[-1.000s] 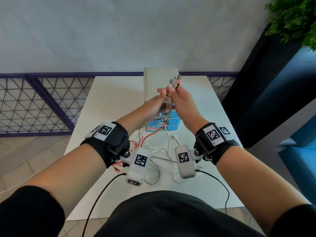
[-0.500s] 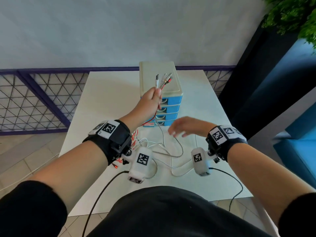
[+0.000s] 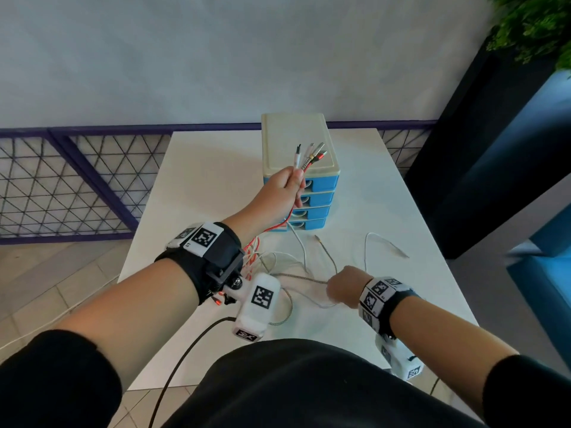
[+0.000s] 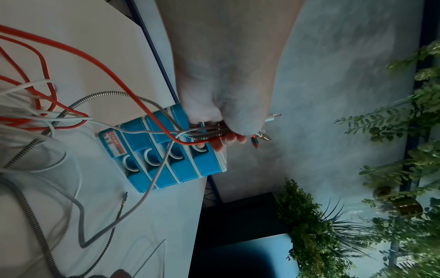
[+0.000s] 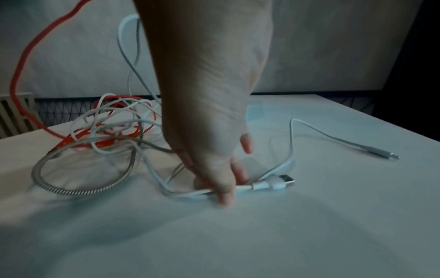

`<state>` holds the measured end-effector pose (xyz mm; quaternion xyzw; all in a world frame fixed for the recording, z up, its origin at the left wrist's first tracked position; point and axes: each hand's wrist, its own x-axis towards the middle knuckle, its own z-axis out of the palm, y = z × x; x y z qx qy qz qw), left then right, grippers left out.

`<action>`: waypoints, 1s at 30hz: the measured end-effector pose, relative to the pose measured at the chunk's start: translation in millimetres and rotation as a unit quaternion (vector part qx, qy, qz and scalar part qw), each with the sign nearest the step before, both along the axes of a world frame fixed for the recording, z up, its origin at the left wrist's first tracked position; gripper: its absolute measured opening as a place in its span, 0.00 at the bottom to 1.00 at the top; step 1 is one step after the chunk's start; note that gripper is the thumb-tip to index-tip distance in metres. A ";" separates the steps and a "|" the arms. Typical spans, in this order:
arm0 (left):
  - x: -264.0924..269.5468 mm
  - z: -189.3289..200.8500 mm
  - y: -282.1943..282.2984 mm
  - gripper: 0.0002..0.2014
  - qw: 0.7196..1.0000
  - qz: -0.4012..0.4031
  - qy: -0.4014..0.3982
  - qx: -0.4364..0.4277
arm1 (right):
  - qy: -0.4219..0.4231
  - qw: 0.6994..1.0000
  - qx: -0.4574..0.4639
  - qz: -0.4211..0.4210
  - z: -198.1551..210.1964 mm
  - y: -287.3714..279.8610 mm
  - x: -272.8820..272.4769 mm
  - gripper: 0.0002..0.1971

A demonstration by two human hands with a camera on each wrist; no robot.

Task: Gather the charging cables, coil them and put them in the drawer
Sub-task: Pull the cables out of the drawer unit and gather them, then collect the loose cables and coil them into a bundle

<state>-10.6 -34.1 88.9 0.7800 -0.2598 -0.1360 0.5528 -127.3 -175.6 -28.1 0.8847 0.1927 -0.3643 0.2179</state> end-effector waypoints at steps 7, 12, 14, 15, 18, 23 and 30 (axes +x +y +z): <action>4.7 -0.2 -0.2 0.16 0.999 -0.026 0.027 0.013 | 0.033 0.937 0.256 -0.235 65.5 -9.4 41.2 0.05; 7.7 -6.5 1.4 0.16 0.998 -0.008 0.059 -0.010 | -0.050 0.912 0.345 -0.217 133.7 -7.2 80.2 0.10; 9.6 -2.0 5.1 0.15 0.997 0.007 0.070 -0.043 | -0.049 0.908 0.352 -0.221 149.5 -8.0 86.4 0.08; 11.3 0.8 7.6 0.15 0.996 0.013 0.070 -0.055 | -0.036 0.906 0.355 -0.230 153.7 -7.7 87.8 0.07; 13.1 12.1 14.8 0.15 0.995 0.029 0.052 -0.079 | 0.021 0.906 0.344 -0.247 152.1 -5.7 88.0 0.08; 16.6 27.6 20.7 0.15 0.996 0.037 -0.008 -0.087 | 0.136 0.944 0.127 -0.271 101.4 -13.5 73.0 0.05; 19.8 28.2 25.4 0.15 0.998 0.000 0.006 -0.065 | 0.084 0.935 0.076 -0.336 48.8 -45.6 44.0 0.13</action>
